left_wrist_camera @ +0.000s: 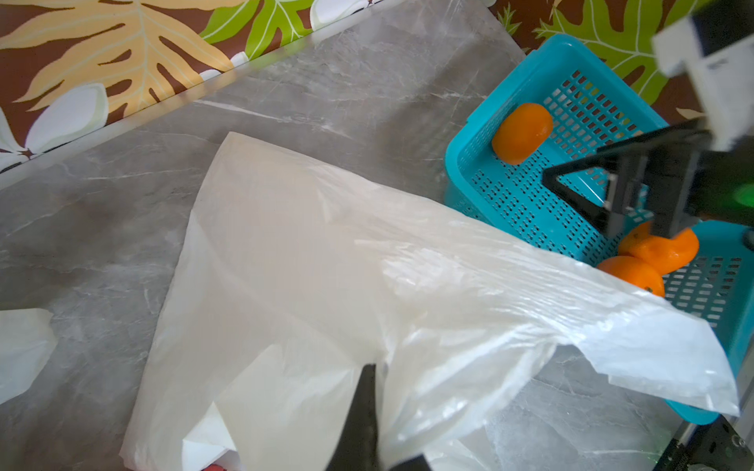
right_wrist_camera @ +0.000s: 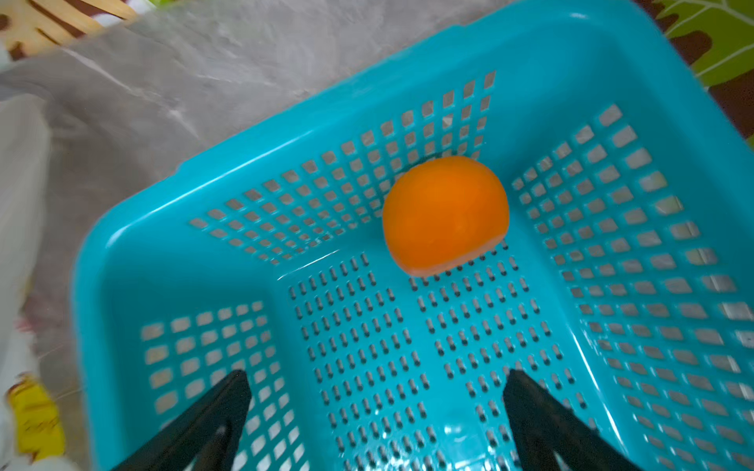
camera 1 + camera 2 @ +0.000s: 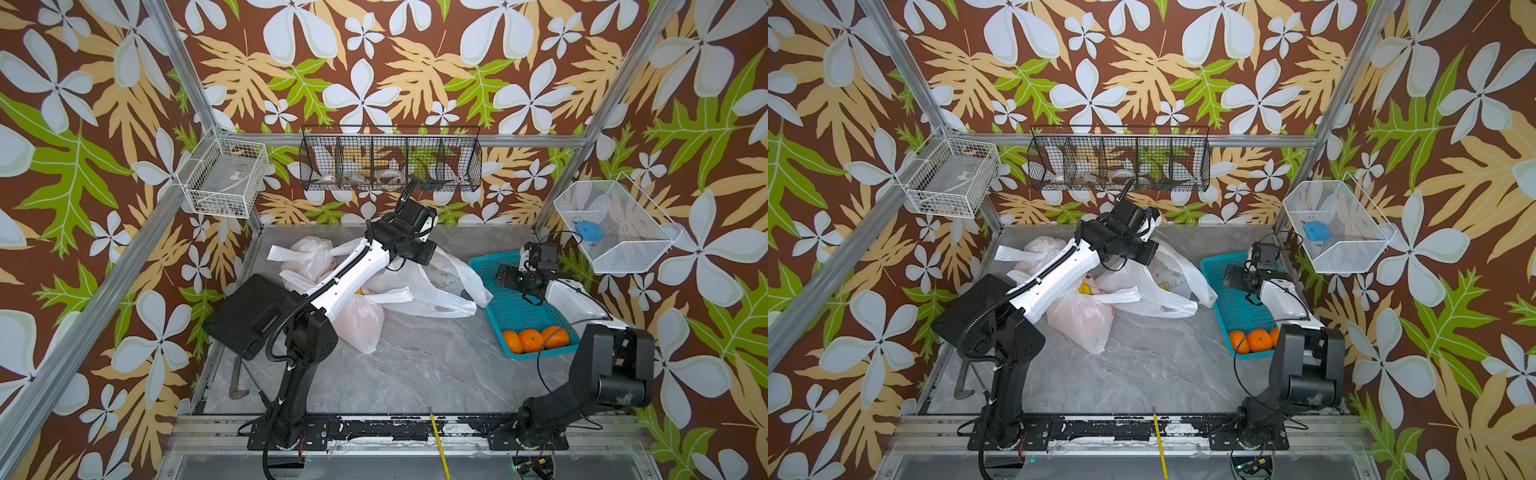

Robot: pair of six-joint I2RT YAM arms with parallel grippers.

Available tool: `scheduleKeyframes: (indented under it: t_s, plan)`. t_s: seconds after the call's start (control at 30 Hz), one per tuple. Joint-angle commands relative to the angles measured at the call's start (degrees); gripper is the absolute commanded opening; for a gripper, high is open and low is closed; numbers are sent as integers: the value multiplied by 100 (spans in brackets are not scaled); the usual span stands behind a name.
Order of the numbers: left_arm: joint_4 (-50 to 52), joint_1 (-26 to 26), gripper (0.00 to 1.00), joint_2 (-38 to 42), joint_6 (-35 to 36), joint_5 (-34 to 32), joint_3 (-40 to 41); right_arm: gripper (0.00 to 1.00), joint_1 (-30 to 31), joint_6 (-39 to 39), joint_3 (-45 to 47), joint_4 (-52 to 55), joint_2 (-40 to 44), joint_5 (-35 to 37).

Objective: Place the oranges into plastic bags & tie knots
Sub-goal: Open the plastic bag at the center of the board, then pick up the orange from the basket.

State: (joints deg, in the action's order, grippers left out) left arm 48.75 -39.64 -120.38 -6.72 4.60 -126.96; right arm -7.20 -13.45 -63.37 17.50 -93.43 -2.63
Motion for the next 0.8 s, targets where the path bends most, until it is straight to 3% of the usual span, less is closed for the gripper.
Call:
scheduleKeyframes:
  t_s: [0.0,0.3,0.43,0.57,0.77]
  plan:
    - [52,9,0,62,39,49,13,100,24,18,-230,-475,-483,742]
    - [86,9,0,121,77,32,37,99,17,221,-994,-506,-1736,958]
    - [107,9,0,130,91,12,57,87,17,247,-1163,-451,-1954,836]
    - [103,9,0,138,101,-2,61,66,17,216,-970,-432,-1662,701]
    - [102,9,0,87,140,24,66,58,33,93,63,-439,-95,60]
